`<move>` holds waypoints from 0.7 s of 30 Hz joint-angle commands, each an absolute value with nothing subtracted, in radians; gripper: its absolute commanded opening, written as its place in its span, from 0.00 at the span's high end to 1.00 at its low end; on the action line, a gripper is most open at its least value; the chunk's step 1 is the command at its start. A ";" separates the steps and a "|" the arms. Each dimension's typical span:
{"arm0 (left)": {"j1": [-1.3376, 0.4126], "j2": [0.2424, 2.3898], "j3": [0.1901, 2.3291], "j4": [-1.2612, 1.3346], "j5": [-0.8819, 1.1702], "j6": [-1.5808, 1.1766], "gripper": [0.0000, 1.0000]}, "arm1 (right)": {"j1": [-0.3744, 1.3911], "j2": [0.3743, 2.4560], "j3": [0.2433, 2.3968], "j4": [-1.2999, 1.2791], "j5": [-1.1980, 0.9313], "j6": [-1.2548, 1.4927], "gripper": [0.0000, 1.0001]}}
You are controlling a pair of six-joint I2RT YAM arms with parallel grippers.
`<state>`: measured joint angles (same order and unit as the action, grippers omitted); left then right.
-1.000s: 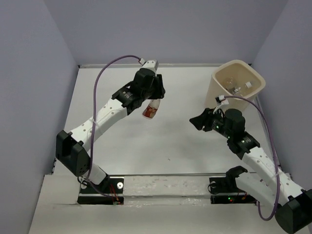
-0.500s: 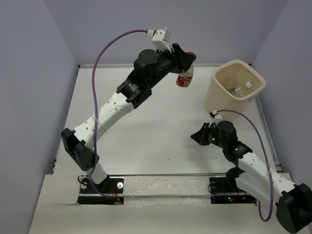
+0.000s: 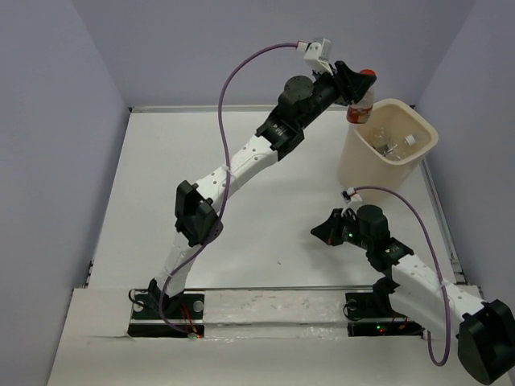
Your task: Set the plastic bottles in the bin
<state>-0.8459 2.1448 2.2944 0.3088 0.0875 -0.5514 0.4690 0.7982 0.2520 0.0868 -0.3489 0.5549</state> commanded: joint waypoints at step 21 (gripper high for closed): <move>-0.893 2.318 2.431 0.538 0.219 -0.621 0.44 | 0.541 0.856 0.310 0.183 -0.347 0.552 1.00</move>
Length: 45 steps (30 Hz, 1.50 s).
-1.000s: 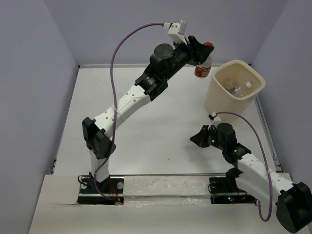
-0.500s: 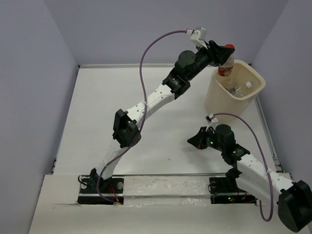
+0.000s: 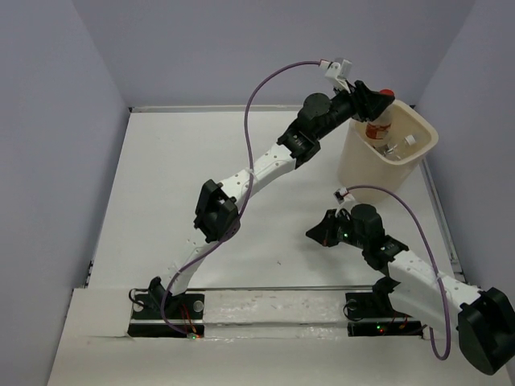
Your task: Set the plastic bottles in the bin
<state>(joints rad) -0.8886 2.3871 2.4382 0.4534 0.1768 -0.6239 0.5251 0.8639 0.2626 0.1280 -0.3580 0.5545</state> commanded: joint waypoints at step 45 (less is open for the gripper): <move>-0.867 0.692 0.881 -0.147 -0.446 -0.267 0.01 | 0.560 0.678 0.587 -0.058 -0.042 0.382 0.35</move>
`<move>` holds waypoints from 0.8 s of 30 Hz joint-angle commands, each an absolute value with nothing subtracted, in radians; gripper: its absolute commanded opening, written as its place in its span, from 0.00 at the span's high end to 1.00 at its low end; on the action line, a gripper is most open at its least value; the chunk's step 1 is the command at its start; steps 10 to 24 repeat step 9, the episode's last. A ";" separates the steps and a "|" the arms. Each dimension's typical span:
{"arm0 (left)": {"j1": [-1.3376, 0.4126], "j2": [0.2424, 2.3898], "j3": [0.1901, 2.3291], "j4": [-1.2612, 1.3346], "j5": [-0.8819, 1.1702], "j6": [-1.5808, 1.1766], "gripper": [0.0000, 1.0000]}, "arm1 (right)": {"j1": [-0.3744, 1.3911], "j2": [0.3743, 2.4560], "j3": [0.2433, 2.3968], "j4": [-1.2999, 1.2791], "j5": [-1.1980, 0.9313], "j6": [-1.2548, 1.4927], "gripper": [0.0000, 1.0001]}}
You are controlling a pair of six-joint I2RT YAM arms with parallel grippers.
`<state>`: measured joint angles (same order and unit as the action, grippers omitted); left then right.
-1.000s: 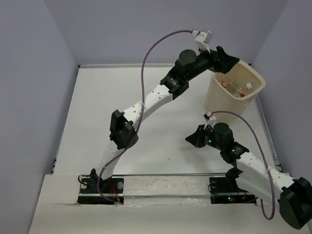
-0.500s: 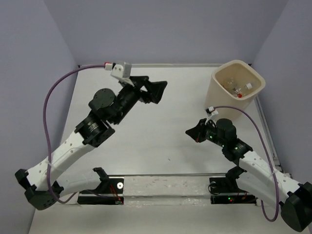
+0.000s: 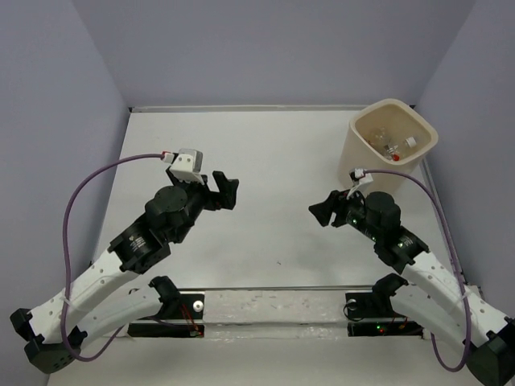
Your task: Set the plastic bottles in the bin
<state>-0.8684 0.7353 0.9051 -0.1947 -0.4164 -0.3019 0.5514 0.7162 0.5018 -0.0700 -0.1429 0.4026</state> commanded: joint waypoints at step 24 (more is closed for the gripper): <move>-0.868 0.611 0.836 -0.141 -0.403 -0.250 0.01 | 0.560 0.629 0.722 -0.031 0.100 0.313 0.00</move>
